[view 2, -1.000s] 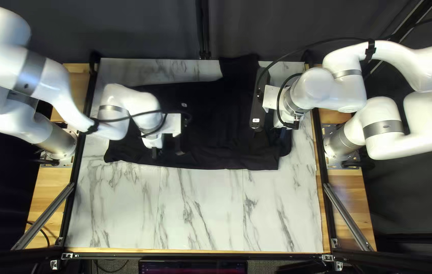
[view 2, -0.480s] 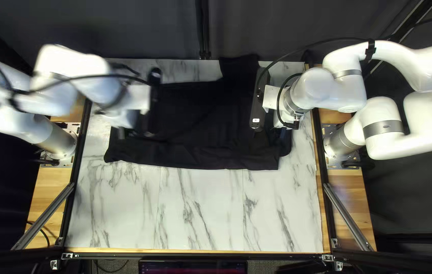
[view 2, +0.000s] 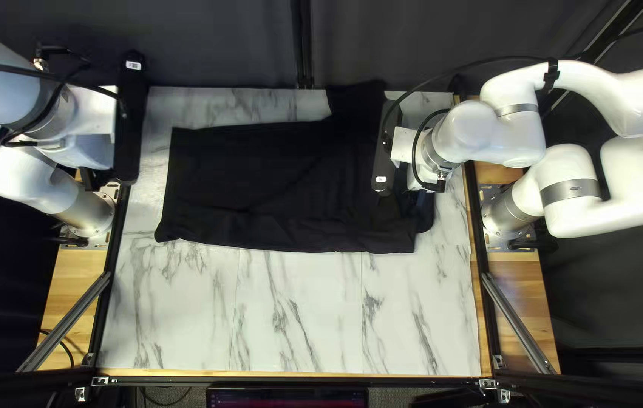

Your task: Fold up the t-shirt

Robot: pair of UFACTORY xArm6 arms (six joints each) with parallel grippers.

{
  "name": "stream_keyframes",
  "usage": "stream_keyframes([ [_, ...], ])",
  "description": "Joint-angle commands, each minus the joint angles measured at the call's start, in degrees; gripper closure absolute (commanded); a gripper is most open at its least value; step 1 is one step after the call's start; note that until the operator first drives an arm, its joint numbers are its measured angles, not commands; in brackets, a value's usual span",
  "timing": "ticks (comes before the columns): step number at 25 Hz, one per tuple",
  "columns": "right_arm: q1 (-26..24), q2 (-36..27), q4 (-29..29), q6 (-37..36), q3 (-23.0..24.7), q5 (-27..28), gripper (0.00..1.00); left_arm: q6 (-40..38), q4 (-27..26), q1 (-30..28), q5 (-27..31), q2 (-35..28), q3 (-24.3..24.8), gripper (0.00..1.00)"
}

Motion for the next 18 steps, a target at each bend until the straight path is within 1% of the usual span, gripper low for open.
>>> stream_keyframes([
  [1,0.00,0.00,0.00,0.00,0.00,0.00,0.00,0.00,0.00,0.00,0.00,0.00,0.00,0.00],
  [10,0.00,0.00,0.00,0.00,0.00,0.00,0.00,0.00,0.00,0.00,0.00,0.00,0.00,0.00],
  [11,-0.33,0.82,-0.79,-0.35,-0.12,-0.69,0.00,0.00,0.00,0.00,0.00,0.00,0.00,0.00],
  [12,-0.97,3.53,-1.24,-1.00,-0.97,-2.57,0.00,0.00,0.00,0.00,0.00,0.00,0.00,0.00],
  [14,-2.26,13.59,-3.17,-2.17,-3.18,-10.78,0.00,0.00,0.00,0.00,0.00,0.00,0.00,0.00],
  [15,-2.60,17.39,-4.09,-2.42,-4.03,-13.87,0.00,0.00,0.00,0.00,0.00,0.00,0.00,0.00],
  [17,-2.57,24.14,-6.09,-2.08,-6.22,-18.00,0.00,0.00,0.00,0.00,0.00,0.00,0.00,0.00],
  [18,-2.07,29.25,-7.95,-1.54,-8.26,-20.51,0.00,0.00,0.00,0.00,0.00,0.00,0.00,0.00],
])
